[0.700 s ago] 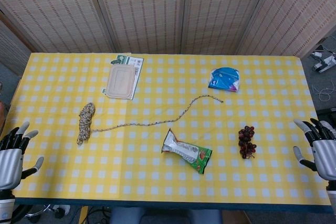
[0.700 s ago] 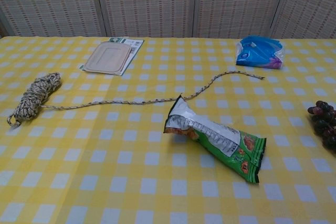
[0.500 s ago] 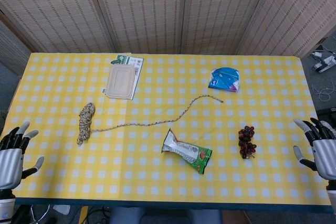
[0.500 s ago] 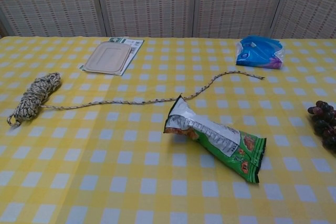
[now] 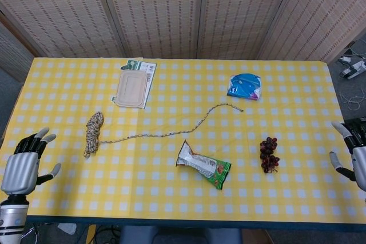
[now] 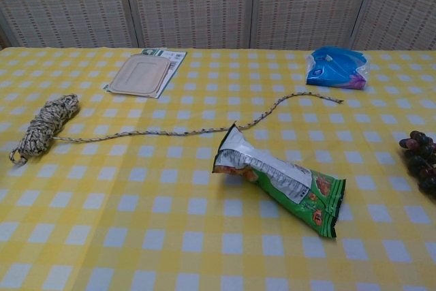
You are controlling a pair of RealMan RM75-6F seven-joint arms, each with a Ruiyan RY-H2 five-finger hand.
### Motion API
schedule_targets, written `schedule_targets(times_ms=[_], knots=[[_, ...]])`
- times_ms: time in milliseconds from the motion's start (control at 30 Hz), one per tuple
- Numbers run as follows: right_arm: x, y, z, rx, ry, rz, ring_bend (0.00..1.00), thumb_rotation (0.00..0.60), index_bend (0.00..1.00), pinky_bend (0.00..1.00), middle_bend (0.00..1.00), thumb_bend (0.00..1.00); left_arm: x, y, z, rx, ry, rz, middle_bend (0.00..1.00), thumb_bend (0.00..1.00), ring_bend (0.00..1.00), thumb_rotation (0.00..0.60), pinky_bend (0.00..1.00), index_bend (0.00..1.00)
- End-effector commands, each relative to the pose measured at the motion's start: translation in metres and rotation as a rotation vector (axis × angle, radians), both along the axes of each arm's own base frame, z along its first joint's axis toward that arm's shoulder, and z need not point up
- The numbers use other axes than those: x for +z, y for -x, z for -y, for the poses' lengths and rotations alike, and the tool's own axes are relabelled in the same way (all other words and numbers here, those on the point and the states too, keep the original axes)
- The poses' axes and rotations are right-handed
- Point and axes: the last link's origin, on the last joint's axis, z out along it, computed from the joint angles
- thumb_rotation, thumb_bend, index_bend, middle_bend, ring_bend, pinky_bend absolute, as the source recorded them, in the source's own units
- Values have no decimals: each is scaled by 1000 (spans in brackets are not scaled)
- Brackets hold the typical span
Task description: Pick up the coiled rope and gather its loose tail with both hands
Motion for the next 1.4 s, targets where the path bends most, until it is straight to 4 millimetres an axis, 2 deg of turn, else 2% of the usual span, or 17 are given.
schedule_targets(times_ms=[33, 200, 267, 300, 367, 433, 567, 867, 1167, 1400], knots=[[3, -1, 0, 3, 9, -6, 92, 600, 150, 191, 189, 362, -14, -9, -18, -15, 38, -7, 148, 267, 145, 600, 113, 205], [9, -2, -1, 3, 25, -15, 92, 600, 150, 191, 189, 361, -40, -19, -41, 12, 104, -57, 148, 262, 144, 595, 113, 147], [10, -1, -2, -1, 27, -17, 92, 600, 150, 191, 189, 361, -49, -21, -48, 35, 116, -71, 148, 255, 144, 523, 113, 144], [11, -1, -2, -4, 28, -18, 92, 600, 150, 191, 189, 361, -54, -22, -52, 45, 120, -77, 148, 251, 145, 449, 113, 141], [12, 0, -4, -9, 32, -18, 92, 600, 150, 191, 189, 361, -64, -24, -58, 68, 121, -82, 148, 246, 146, 353, 113, 135], [13, 1, -5, -14, 36, -19, 92, 600, 150, 191, 189, 362, -73, -25, -64, 84, 119, -100, 148, 244, 147, 312, 113, 129], [15, 2, -6, -20, 39, -22, 92, 600, 150, 191, 189, 361, -91, -26, -75, 109, 129, -178, 148, 244, 147, 266, 113, 133], [16, 2, -8, -25, 41, -25, 92, 600, 150, 190, 189, 361, -120, -24, -94, 175, 155, -242, 148, 244, 146, 252, 113, 151], [18, 3, -10, -31, 44, -23, 92, 600, 150, 191, 189, 361, -130, -4, -102, 288, 164, -272, 148, 244, 149, 247, 113, 165], [18, 3, -10, -32, 43, -23, 92, 600, 150, 191, 189, 362, -139, 2, -105, 337, 181, -260, 148, 244, 153, 242, 113, 157]])
